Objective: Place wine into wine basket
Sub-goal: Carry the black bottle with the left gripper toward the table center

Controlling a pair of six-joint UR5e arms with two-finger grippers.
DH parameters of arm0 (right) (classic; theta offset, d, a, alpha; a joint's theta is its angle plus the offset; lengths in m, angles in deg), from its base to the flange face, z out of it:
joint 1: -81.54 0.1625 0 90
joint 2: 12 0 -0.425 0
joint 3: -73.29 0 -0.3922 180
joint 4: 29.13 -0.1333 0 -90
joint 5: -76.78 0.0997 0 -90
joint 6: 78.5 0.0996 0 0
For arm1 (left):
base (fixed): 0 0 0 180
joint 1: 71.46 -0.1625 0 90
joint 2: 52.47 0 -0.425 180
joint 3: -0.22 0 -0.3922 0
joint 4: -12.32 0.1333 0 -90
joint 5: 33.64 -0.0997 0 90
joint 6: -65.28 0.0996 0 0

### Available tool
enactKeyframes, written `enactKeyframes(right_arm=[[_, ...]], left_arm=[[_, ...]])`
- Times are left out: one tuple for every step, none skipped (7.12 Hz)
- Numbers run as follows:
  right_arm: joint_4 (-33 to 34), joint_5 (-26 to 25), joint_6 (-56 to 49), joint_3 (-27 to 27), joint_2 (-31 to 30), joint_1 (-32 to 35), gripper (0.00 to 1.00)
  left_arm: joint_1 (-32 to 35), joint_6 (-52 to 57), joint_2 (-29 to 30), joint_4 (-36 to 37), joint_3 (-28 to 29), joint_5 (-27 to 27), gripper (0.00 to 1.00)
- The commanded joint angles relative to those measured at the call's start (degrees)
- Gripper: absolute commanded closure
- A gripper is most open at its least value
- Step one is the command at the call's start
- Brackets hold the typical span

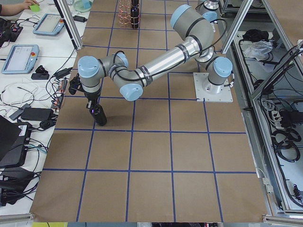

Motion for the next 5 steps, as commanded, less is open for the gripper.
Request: enactKeyframes(right_arm=[[0.00, 0.15, -0.09, 0.00, -0.03, 0.00, 0.00], [0.00, 0.15, -0.09, 0.00, -0.03, 0.00, 0.00], [0.00, 0.23, -0.09, 0.00, -0.03, 0.00, 0.00], [0.00, 0.23, -0.09, 0.00, -0.03, 0.00, 0.00], [0.00, 0.23, -0.09, 0.00, -0.03, 0.00, 0.00]], left_arm=[[6.22, -7.40, -6.72, -0.74, -4.90, -0.37, 1.00], [8.95, -12.23, -9.88, -0.74, -7.63, -0.28, 1.00], [11.59, -17.24, -12.78, -0.74, -10.26, -0.28, 1.00], [14.14, -22.16, -15.68, -1.00, -13.86, -0.46, 1.00], [17.04, -28.91, -17.71, -0.13, -17.11, -0.11, 1.00]])
